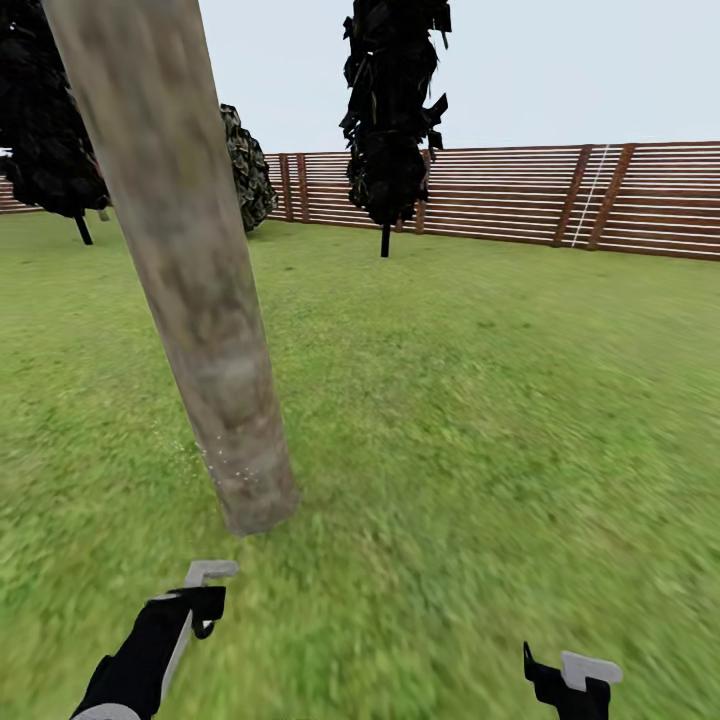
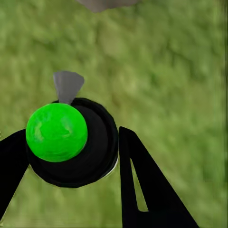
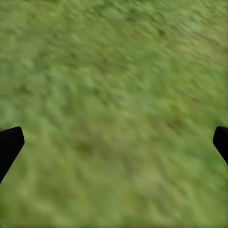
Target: In the garden, pick up the pesticide atomizer on the floor and spray pesticide onto both trees until each tree trunk is fully covered.
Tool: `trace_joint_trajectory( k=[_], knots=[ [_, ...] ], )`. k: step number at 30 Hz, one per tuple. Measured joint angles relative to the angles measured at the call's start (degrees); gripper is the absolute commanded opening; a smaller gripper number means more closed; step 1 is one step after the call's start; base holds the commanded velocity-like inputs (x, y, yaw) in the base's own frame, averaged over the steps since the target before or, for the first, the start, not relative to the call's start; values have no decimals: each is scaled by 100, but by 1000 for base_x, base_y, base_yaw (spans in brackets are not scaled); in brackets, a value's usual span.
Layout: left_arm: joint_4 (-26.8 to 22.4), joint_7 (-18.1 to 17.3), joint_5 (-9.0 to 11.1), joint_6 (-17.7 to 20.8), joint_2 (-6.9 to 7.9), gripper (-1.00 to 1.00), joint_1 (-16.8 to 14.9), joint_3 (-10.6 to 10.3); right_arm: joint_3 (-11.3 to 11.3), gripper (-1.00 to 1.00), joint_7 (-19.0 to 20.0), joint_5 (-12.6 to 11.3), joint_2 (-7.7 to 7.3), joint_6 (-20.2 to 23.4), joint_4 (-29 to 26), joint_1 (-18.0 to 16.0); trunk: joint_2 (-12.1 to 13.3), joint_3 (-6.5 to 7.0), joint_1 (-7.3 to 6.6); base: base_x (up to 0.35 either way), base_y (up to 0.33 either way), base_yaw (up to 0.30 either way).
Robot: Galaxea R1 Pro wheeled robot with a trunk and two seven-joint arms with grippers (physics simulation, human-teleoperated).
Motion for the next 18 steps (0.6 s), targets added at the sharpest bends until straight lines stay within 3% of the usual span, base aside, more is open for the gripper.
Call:
trace_joint_trajectory(
  k=[6,12,18],
  knots=[
    [-78,-3,-14,-163,154,-100,-19,-144,1,100,0,0,-3,0,0,0,0,0,0,0,0,1],
    [-96,2,1,-350,27,-100,-26,-341,3,100,0,0,-1,0,0,0,0,0,0,0,0,0],
    [-365,3,-8,-356,259,-100,-23,-295,3,100,0,0,-1,0,0,0,0,0,0,0,0,0]
  ],
)
